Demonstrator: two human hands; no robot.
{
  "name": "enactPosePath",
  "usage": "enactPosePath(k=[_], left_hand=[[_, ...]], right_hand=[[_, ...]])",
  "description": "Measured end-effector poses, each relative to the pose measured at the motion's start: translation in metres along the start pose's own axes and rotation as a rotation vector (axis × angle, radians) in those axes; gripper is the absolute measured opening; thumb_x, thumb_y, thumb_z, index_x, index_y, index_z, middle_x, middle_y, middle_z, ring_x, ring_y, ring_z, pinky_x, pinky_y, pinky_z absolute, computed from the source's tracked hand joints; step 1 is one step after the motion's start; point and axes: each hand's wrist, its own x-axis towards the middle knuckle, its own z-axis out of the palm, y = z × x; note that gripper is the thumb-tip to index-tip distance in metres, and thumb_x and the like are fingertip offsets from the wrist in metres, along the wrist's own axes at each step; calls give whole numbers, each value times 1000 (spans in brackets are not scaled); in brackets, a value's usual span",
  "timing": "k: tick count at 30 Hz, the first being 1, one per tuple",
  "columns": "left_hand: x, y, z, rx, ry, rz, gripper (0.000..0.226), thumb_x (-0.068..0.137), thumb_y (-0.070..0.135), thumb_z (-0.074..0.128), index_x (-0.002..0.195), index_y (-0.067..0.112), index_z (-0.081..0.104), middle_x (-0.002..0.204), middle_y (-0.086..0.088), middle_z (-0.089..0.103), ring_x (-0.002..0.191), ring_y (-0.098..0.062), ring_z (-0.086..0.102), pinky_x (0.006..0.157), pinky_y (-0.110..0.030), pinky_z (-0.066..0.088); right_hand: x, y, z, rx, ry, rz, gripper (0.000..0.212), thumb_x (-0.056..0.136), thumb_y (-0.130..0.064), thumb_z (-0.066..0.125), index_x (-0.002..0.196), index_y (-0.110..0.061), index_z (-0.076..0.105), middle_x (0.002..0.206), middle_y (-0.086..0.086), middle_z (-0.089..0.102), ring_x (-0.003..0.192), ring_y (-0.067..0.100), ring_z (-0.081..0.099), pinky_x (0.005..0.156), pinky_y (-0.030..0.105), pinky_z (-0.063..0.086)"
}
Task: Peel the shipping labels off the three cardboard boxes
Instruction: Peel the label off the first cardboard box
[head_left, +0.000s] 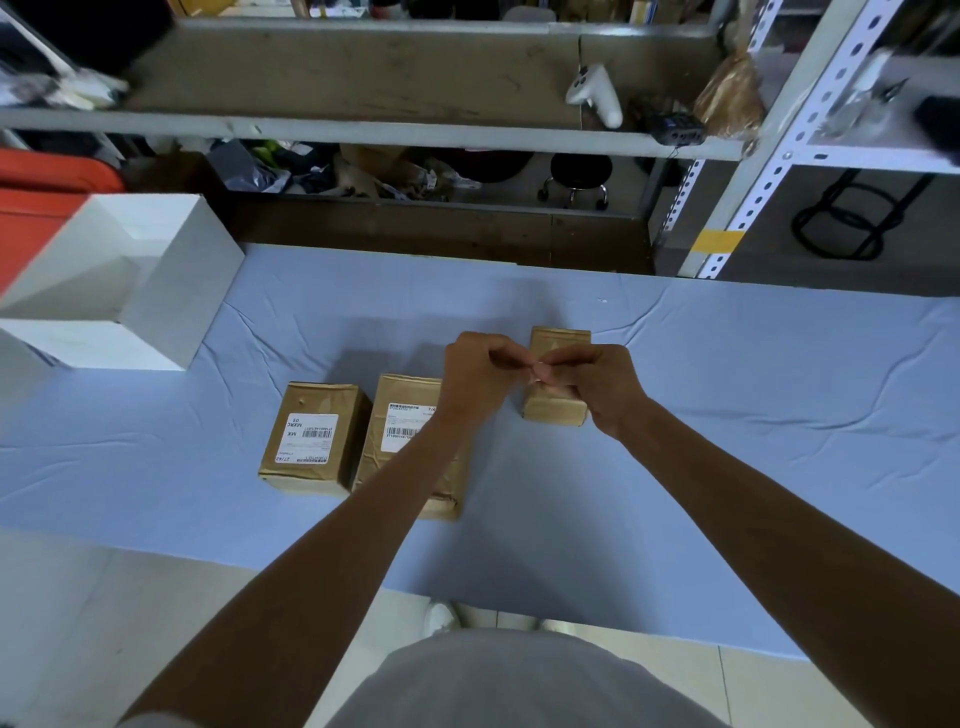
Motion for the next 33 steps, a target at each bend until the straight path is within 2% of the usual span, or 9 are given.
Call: enactPosePath(k=[4, 7, 10, 13, 18, 25, 27, 29, 33], left_hand=[[-1, 2, -2, -52, -6, -27, 13, 66, 6, 81, 78, 11, 77, 75, -4, 74, 71, -16, 70, 76, -27, 59], [-2, 2, -5, -32, -59, 1, 14, 69, 4, 79, 83, 7, 77, 80, -8, 75, 74, -20, 71, 80, -35, 59], [-2, 0, -6, 15, -140, 13, 20, 74, -5, 73, 92, 3, 76, 90, -12, 75, 84, -23, 71, 84, -39, 57], [-2, -1, -7, 11, -137, 0, 24, 73, -10, 69, 92, 3, 75, 90, -13, 74, 85, -24, 71, 85, -41, 57], [0, -1, -13, -87, -110, -63, 18, 72, -4, 75, 87, 5, 75, 84, -13, 73, 79, -27, 72, 81, -43, 59], [2, 1, -16, 5, -108, -131, 10, 75, -1, 72, 85, 1, 74, 85, -15, 73, 79, -25, 71, 78, -41, 60], [3, 3, -17, 29, -92, -140, 10, 75, -1, 72, 86, 0, 73, 85, -15, 73, 77, -22, 71, 75, -35, 61], [2, 5, -19, 48, -52, -155, 10, 74, -1, 74, 84, 2, 72, 84, -15, 73, 71, -18, 68, 68, -25, 59], [-1, 5, -18, 37, 36, -182, 9, 74, -2, 74, 80, 3, 69, 79, -15, 71, 68, -19, 67, 68, -30, 60]], right_hand=[[-1, 4, 8, -87, 40, -84, 22, 70, 8, 75, 63, -13, 71, 57, -3, 70, 55, 9, 68, 55, 16, 53], [0, 8, 13, -155, 99, -101, 26, 71, 10, 73, 60, -14, 70, 55, 0, 68, 53, 15, 67, 59, 25, 57], [2, 12, 14, -193, 167, -64, 23, 72, 12, 70, 63, -9, 69, 55, 3, 65, 52, 20, 65, 61, 30, 57], [5, 11, 13, -258, 196, -69, 16, 71, 8, 71, 68, -7, 70, 62, 8, 68, 60, 27, 69, 68, 37, 59], [5, 5, 15, -283, 184, -106, 21, 68, 2, 78, 65, -18, 72, 65, 3, 71, 61, 16, 70, 71, 32, 58], [-3, 4, 25, -287, 95, -150, 8, 79, 3, 67, 81, 0, 74, 76, 17, 71, 69, 23, 69, 71, 33, 56], [-5, -1, 27, -328, 46, -190, 9, 80, 2, 66, 82, 3, 75, 72, 13, 71, 67, 19, 70, 69, 29, 56], [-4, -3, 28, -380, 11, -216, 11, 81, 1, 65, 84, 3, 75, 66, 5, 70, 60, 8, 68, 62, 20, 54], [-3, -5, 34, -399, -2, -243, 12, 81, 0, 65, 88, 2, 75, 58, -9, 65, 56, 0, 64, 59, 13, 50]])
